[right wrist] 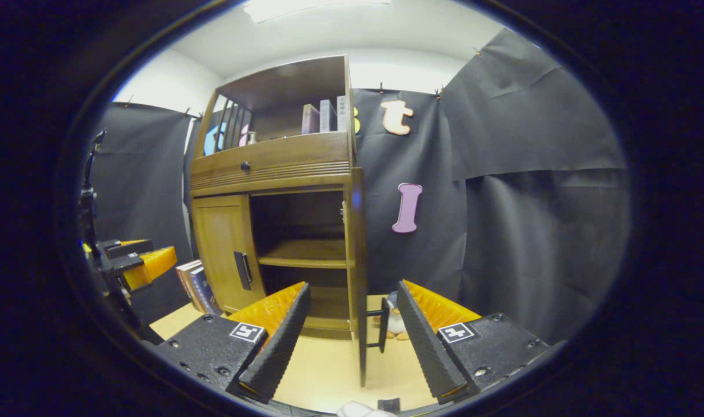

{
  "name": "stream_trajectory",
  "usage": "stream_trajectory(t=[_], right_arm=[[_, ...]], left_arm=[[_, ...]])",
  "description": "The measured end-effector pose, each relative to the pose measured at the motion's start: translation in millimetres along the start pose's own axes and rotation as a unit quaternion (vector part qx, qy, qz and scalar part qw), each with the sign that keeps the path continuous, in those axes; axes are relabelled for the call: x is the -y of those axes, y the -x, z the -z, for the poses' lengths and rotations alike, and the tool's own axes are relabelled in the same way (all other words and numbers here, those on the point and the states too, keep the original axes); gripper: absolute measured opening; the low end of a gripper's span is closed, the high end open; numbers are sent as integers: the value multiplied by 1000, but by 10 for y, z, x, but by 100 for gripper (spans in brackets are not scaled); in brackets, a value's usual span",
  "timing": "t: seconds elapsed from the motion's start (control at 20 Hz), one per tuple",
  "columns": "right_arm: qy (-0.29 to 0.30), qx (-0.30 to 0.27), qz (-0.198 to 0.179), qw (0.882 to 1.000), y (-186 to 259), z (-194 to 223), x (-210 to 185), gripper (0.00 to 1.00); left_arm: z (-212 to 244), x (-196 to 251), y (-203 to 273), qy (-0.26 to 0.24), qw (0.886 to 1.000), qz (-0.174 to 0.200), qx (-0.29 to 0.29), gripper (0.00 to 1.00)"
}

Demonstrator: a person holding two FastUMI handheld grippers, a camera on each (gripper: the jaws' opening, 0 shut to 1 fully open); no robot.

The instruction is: Open the right door of the double-door shoe cabinet with the right hand, and open the left door with the left hand.

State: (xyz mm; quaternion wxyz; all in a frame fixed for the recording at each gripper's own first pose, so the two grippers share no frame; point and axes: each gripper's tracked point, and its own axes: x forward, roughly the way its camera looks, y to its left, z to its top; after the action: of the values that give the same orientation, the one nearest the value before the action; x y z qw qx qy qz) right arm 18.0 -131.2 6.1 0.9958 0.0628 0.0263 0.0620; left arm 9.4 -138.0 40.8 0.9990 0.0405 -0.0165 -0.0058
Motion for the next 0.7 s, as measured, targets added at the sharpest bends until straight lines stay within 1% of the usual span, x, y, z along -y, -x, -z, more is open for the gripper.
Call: stream_trajectory(t=[0.05, 0.1, 0.15, 0.2, 0.3, 0.35, 0.4, 0.45, 0.5, 0.55, 0.6, 0.7], right_arm=[[-2, 2, 10, 1000, -16, 4, -113, 96], [-4, 4, 17, 1000, -21, -2, -239, 95], [-3, 5, 21, 1000, 1, 15, -376, 94], [0, 5, 26, 1000, 7, 46, -475, 94], [10, -1, 36, 999, 22, 91, -665, 94], [13, -2, 43, 999, 36, 102, -729, 94], [18, 0, 52, 999, 59, 91, -784, 95], [24, -1, 62, 998, 96, 104, -831, 95], [30, -5, 70, 997, 121, 102, -877, 95], [36, -8, 76, 996, 85, 92, -934, 96], [41, -10, 82, 996, 66, 63, -973, 95], [53, -13, 98, 994, 84, 32, -1018, 95]], left_arm=[[48, -96, -66, -1, 1000, 5, -1, 96], [94, -161, -152, -1, 1000, 12, -2, 96], [140, -206, -245, 2, 1000, 22, -2, 100], [194, -243, -342, 5, 999, 32, -2, 96], [281, -304, -562, 8, 999, 50, 5, 96], [357, -315, -678, 10, 998, 58, 7, 96], [436, -321, -826, 10, 998, 64, 7, 100], [535, -312, -971, 13, 997, 70, 5, 96], [619, -297, -1110, 19, 997, 72, 1, 96], [663, -271, -1255, 25, 997, 77, 7, 96], [683, -230, -1403, 29, 996, 80, 15, 96], [783, -169, -1699, 28, 996, 80, 17, 96]])
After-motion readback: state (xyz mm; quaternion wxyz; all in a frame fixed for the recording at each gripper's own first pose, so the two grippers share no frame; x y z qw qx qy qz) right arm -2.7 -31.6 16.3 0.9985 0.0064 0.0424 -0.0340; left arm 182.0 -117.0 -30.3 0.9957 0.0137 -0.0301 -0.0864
